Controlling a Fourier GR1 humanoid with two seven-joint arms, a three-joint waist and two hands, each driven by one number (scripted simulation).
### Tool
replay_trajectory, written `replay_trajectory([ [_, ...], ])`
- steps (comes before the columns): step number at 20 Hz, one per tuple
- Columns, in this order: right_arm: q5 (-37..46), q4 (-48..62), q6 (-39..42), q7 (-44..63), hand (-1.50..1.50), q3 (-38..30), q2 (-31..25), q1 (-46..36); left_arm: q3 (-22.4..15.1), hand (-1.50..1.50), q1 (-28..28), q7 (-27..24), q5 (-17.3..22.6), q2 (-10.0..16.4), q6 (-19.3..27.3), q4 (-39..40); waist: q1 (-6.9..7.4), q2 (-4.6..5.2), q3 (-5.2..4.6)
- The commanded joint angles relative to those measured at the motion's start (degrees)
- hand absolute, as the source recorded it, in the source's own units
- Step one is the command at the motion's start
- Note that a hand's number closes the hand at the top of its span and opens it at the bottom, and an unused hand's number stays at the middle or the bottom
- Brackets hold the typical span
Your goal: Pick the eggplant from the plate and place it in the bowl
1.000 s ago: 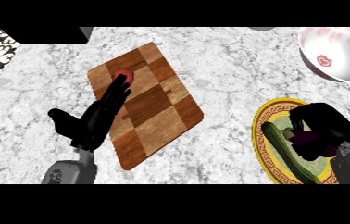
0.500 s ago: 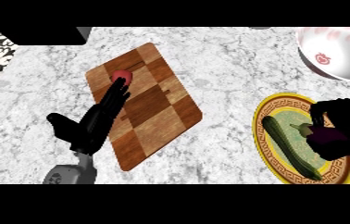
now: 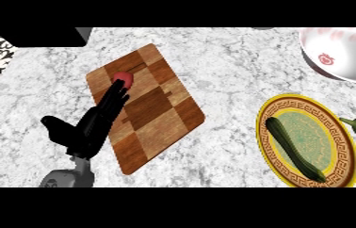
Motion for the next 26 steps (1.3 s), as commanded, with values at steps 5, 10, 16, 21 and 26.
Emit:
replay_trajectory([
  [5,-10.30,-2.80,9.80,7.59,1.50,-10.79,-4.02,-9.33,-2.52,0.00,0.88,-0.34,-2.02,-2.43,1.19,-1.50,0.95,0.23,0.03],
  [10,-7.07,7.55,4.95,8.69,1.50,-7.23,-4.20,-16.73,-2.42,0.00,-1.67,1.21,-2.21,-2.18,0.71,-0.52,1.33,0.37,0.05],
  [16,-5.14,28.79,-1.33,1.90,1.50,-8.25,-9.03,-25.82,-1.64,0.00,-1.69,2.36,-0.84,-1.80,-0.08,-1.73,2.03,0.50,0.08],
  [21,-0.78,45.27,-11.38,-6.05,1.50,-4.61,-8.08,-31.44,0.18,0.00,-5.93,-1.54,-2.28,-2.09,0.22,5.37,2.09,0.88,0.11],
  [26,5.14,62.19,-18.57,-8.53,1.50,-0.65,-9.47,-43.48,-1.15,0.00,-2.75,0.31,-1.04,-1.98,-1.03,1.89,3.45,1.07,0.11],
])
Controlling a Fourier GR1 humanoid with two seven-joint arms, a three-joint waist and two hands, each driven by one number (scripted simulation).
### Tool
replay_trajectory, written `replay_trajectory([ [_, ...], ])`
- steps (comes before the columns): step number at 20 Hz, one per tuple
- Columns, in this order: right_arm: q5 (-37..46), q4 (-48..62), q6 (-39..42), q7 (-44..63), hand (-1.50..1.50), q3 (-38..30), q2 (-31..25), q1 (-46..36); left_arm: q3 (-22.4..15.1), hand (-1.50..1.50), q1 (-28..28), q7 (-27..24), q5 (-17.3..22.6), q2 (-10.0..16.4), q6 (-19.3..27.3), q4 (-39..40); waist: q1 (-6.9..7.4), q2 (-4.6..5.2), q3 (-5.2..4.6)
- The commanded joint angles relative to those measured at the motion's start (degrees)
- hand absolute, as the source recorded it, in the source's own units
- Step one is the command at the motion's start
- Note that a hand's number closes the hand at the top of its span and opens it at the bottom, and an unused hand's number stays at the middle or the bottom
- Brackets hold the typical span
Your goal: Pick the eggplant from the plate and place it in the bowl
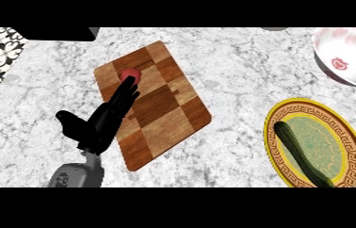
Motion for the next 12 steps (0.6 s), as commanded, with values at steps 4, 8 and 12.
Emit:
replay_trajectory([
  [4,9.10,20.77,-15.93,-6.27,1.50,3.79,0.71,-7.56,0.48,0.00,-0.49,-0.92,0.60,1.36,-1.85,0.72,1.39,0.54,0.06],
  [8,13.42,29.06,-18.87,-6.50,1.50,5.68,-0.79,-10.02,-1.25,0.00,-1.24,-0.94,-0.40,-0.29,-1.06,0.85,2.37,1.12,0.10],
  [12,13.32,37.21,-16.56,-1.76,1.50,3.61,-2.01,-10.73,-1.54,0.00,-3.32,2.35,-0.04,-0.49,-0.18,-1.80,3.54,1.75,0.29],
])
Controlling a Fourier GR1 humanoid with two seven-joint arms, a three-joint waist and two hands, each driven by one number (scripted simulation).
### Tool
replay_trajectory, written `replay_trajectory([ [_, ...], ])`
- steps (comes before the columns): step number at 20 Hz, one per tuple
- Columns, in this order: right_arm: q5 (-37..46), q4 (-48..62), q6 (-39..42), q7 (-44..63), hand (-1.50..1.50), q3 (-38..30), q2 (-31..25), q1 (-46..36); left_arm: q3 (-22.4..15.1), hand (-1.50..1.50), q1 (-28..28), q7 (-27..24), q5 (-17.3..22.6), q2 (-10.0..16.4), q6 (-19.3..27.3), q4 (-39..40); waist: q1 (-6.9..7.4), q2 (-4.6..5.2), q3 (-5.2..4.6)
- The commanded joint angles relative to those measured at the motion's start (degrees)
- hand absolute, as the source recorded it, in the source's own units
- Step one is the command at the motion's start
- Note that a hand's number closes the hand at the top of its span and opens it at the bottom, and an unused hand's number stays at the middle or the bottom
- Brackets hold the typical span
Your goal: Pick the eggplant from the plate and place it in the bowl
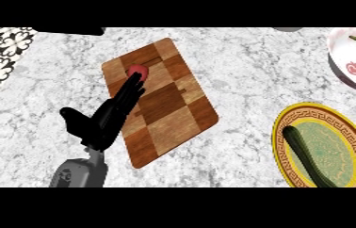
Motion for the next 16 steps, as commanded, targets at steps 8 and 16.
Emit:
replay_trajectory([
  [8,-5.94,14.28,2.13,-5.22,-1.50,-7.63,-0.61,-5.18,0.08,0.00,-0.67,-1.35,-0.34,0.25,0.05,0.60,0.26,0.42,0.23],
  [16,-25.62,14.22,7.03,-17.98,-1.50,-26.20,-1.41,-6.06,0.66,0.00,2.40,-1.88,-0.11,-0.28,1.16,0.68,-2.30,-0.53,0.34],
])
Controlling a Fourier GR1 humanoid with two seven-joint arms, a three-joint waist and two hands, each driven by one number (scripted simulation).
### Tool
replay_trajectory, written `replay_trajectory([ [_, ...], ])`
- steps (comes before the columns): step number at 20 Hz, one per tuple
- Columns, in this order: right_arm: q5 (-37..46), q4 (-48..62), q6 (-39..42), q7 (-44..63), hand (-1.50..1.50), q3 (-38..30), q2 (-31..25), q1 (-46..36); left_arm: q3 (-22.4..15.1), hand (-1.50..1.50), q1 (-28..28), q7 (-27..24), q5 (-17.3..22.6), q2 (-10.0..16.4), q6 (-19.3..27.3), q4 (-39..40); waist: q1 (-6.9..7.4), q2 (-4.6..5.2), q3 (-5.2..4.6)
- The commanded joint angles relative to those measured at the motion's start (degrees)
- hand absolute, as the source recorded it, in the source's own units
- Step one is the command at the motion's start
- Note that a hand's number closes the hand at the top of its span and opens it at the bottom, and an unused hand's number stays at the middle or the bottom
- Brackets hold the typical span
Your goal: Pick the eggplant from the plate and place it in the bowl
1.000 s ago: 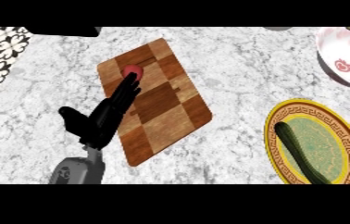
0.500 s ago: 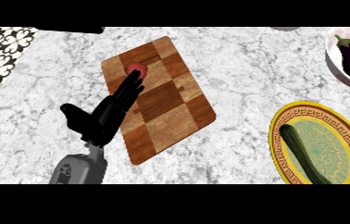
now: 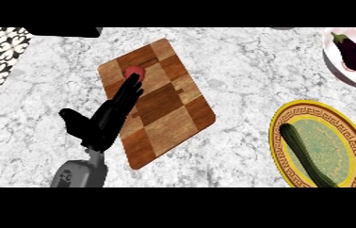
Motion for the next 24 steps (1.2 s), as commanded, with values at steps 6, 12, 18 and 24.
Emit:
replay_trajectory([
  [6,-14.31,1.79,17.40,-16.94,-1.50,-12.34,-6.25,5.79,0.16,0.00,0.38,-0.13,-0.85,-0.92,1.81,0.90,-2.49,-0.77,-0.24],
  [12,-19.67,-0.06,31.38,-23.88,-1.50,-15.04,-10.80,16.01,3.61,0.00,3.65,-1.84,0.95,2.45,-0.63,0.42,-4.63,-1.95,-0.53],
  [18,-23.42,-3.00,41.01,-31.13,1.50,-16.53,-12.71,30.52,5.04,0.00,4.85,-1.90,1.83,2.71,-0.12,-0.74,-7.73,-2.63,-0.53],
  [24,-26.18,-8.12,44.53,-34.83,1.50,-15.34,-8.44,42.71,5.62,0.00,6.28,-0.86,1.48,3.19,0.80,-1.61,-9.51,-3.18,-0.49],
])
